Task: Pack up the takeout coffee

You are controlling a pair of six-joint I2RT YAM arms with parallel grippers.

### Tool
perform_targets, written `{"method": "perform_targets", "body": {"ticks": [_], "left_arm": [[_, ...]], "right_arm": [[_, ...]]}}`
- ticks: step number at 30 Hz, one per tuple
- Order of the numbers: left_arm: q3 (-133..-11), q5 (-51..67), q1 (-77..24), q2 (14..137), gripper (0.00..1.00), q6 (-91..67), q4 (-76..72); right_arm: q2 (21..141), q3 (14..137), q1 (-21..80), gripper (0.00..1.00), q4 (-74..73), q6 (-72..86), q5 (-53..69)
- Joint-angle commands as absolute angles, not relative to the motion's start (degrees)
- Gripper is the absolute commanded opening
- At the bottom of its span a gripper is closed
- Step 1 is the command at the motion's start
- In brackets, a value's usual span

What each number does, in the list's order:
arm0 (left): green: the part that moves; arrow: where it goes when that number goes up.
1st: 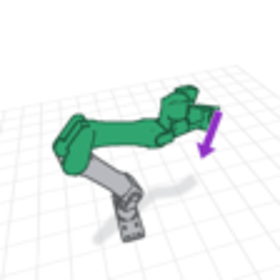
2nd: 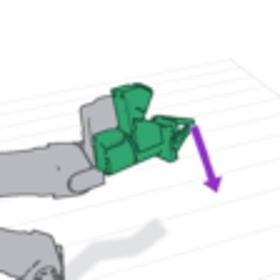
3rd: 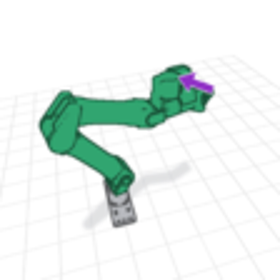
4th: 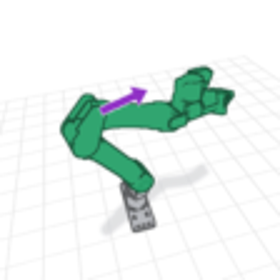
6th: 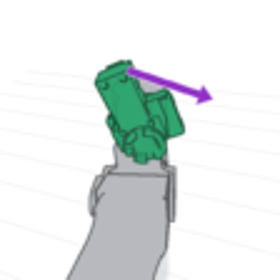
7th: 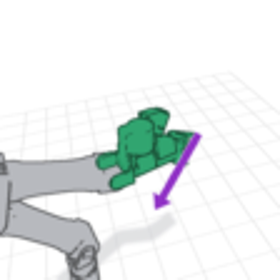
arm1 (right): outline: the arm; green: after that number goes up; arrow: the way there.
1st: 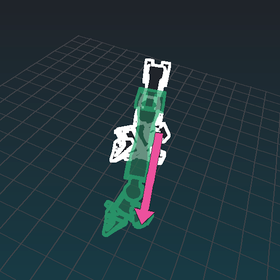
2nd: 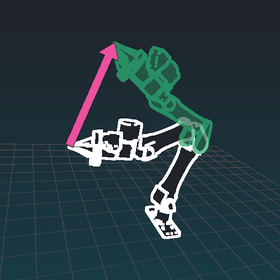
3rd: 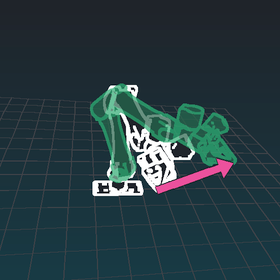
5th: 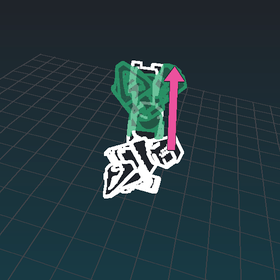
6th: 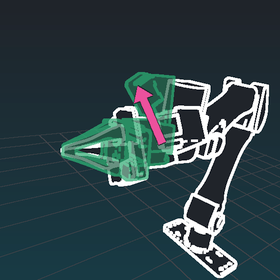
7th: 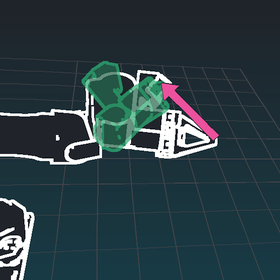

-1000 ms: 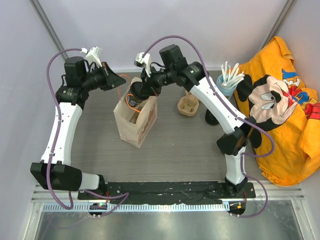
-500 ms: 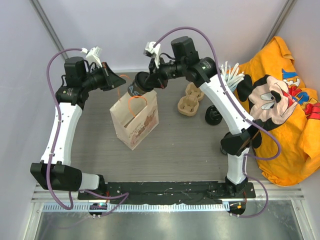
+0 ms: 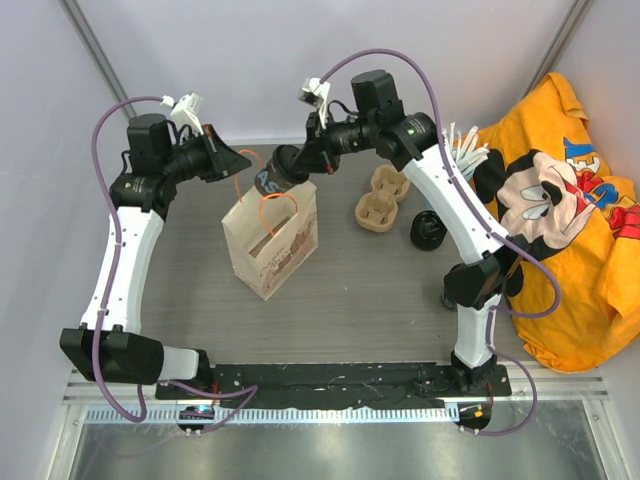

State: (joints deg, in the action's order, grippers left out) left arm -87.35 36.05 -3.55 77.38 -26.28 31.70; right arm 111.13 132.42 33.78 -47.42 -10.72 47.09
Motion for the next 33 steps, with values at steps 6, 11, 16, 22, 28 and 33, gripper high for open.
{"method": "perform_targets", "body": {"ticks": [6,11,16,22,28,33], "left_arm": [[-87.63,36.21,-3.16,75.85,0.02,-25.22,31.29],[-87.89,36.30,-3.16,75.85,0.02,-25.14,31.29],[-87.89,36.82,-3.16,75.94,0.02,-25.66,30.94],[-87.98,37.00,-3.16,75.67,0.02,-25.66,30.94],[-88.33,37.44,-3.16,75.76,0.02,-26.01,30.59],[-88.24,38.06,-3.16,75.41,0.02,-26.45,30.50]], "right_arm": [[109.42,132.63,36.47,0.01,-47.55,-9.84,48.08],[110.04,132.45,37.17,0.01,-51.23,-11.33,47.73],[112.06,133.06,38.14,0.01,-52.03,-11.78,45.79],[114.60,134.47,38.85,0.01,-52.64,-11.16,44.83],[116.28,134.38,40.08,0.01,-54.23,-11.87,43.25],[117.68,135.61,40.69,0.01,-53.26,-10.73,39.29]]}}
